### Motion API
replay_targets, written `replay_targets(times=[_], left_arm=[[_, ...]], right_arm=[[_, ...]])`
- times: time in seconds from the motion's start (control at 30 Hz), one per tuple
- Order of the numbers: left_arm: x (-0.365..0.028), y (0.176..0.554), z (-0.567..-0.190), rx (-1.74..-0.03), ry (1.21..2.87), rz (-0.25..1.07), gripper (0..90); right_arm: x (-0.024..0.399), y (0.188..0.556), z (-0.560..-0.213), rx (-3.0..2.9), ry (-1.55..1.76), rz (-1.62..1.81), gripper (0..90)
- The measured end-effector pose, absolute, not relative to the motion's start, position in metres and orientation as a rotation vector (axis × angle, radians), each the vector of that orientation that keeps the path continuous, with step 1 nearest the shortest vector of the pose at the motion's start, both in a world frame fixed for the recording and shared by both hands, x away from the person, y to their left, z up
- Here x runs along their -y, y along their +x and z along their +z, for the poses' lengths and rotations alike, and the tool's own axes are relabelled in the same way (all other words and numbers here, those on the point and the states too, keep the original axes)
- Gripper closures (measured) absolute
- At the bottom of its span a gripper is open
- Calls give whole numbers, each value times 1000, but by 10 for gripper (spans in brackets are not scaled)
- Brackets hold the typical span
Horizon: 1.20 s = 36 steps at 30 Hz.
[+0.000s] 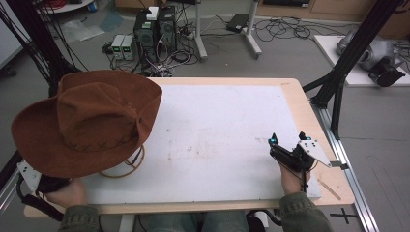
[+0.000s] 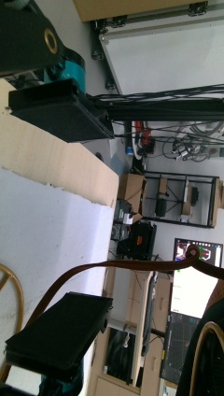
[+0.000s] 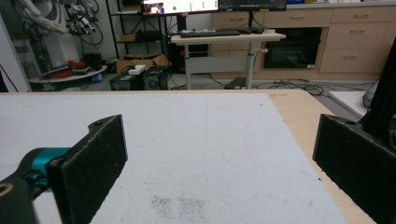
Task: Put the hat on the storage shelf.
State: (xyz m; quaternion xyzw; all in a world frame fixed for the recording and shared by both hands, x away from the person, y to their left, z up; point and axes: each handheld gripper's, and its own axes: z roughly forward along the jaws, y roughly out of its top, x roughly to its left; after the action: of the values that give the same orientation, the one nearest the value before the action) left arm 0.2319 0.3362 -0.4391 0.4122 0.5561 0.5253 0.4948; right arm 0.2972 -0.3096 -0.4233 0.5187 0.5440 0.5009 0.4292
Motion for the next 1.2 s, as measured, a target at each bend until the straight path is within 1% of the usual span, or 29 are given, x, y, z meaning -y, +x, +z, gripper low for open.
replay_targets(times=[1.2], left_arm=[[-336, 232, -440, -1356, 1007, 1264, 168]], right_arm=[[313, 299, -429, -1391, 1337, 1272, 27]])
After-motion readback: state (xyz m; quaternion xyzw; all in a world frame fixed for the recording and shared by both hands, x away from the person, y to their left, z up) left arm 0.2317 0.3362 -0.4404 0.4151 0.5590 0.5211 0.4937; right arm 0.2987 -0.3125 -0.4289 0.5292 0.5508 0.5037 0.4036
